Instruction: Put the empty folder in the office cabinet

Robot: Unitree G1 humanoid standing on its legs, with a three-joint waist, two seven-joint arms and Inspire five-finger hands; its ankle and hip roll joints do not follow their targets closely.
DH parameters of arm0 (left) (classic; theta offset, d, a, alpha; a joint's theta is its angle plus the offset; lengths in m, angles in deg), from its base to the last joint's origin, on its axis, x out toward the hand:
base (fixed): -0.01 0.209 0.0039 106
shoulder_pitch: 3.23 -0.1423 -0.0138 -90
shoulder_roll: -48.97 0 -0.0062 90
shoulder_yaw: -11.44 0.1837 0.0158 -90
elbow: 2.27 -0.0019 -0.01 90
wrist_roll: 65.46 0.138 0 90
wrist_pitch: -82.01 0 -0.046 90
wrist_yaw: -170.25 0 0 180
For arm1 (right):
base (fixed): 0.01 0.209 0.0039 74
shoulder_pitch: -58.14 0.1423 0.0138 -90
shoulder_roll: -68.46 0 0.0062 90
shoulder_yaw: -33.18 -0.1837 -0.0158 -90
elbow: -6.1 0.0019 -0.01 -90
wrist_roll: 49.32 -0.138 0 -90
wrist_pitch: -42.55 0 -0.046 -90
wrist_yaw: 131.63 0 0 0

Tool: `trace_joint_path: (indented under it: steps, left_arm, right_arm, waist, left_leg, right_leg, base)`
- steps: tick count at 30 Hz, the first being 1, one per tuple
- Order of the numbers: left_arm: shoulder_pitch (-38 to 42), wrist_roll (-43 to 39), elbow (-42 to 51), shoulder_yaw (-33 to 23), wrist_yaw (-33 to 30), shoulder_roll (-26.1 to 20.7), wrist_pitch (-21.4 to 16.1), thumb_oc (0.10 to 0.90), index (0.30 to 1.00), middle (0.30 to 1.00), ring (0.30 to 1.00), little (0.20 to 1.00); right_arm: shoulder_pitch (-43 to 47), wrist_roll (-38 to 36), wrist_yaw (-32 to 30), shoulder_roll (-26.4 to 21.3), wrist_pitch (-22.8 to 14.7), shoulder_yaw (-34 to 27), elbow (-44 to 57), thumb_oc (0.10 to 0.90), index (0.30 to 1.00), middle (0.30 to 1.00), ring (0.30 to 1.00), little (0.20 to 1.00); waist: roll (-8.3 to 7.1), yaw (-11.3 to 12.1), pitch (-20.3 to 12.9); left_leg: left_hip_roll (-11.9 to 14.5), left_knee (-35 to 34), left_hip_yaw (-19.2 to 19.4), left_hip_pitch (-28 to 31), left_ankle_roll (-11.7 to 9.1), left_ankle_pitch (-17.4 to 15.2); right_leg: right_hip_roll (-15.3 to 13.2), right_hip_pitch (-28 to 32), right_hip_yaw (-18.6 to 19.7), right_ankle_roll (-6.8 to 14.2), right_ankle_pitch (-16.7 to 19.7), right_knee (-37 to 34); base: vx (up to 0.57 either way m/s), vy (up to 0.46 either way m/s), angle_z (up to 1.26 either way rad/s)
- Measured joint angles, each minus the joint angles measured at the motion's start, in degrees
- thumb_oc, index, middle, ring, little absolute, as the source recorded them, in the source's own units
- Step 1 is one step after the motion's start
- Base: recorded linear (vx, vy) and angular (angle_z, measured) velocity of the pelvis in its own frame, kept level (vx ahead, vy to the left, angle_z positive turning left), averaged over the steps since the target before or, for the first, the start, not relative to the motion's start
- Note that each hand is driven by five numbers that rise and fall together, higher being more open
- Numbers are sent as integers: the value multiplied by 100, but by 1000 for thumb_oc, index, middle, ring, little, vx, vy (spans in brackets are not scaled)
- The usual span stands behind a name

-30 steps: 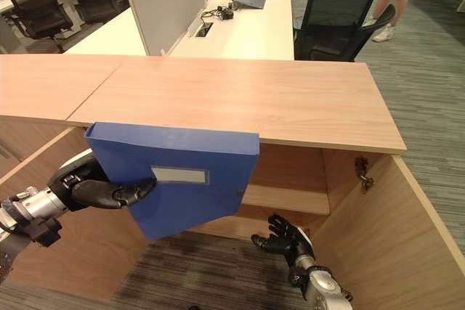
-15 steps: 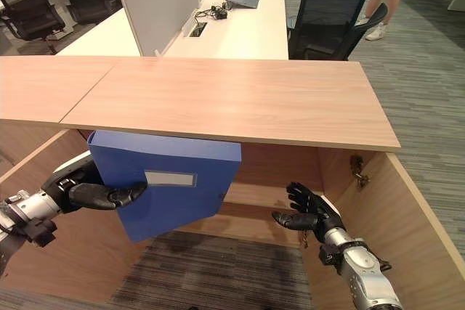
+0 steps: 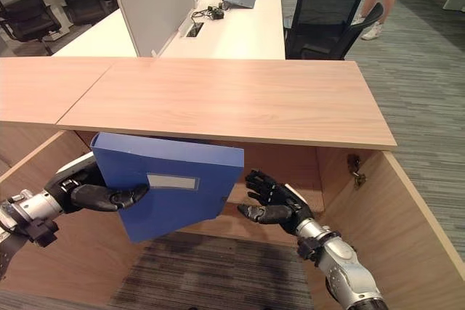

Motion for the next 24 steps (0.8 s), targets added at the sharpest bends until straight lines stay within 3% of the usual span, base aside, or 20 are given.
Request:
trace_joint_path:
  steps: [8,24]
  left_arm:
    - [387,131,183,190,114,8,1,400,300,300,300,300]
    - [389,163,214,229,116,35,3,400,300,300,300,300]
  right_arm:
    - [419,1,189,88,91,484,440,800,900,900,900,900]
    - [470,6,60,243,153,495,445,800,900,900,900,900]
  waist:
    - [-10,1,-3]
    - [-21,9,-6]
  left_leg:
    - [4,1,8,5,-1,1]
    - [8,1,13,6,-1,1]
  right_leg:
    - [7,0,9,-12,15,35]
    - [13,0,15,-14,17,38]
  base:
    - [0,0,0]
    - [0,0,0]
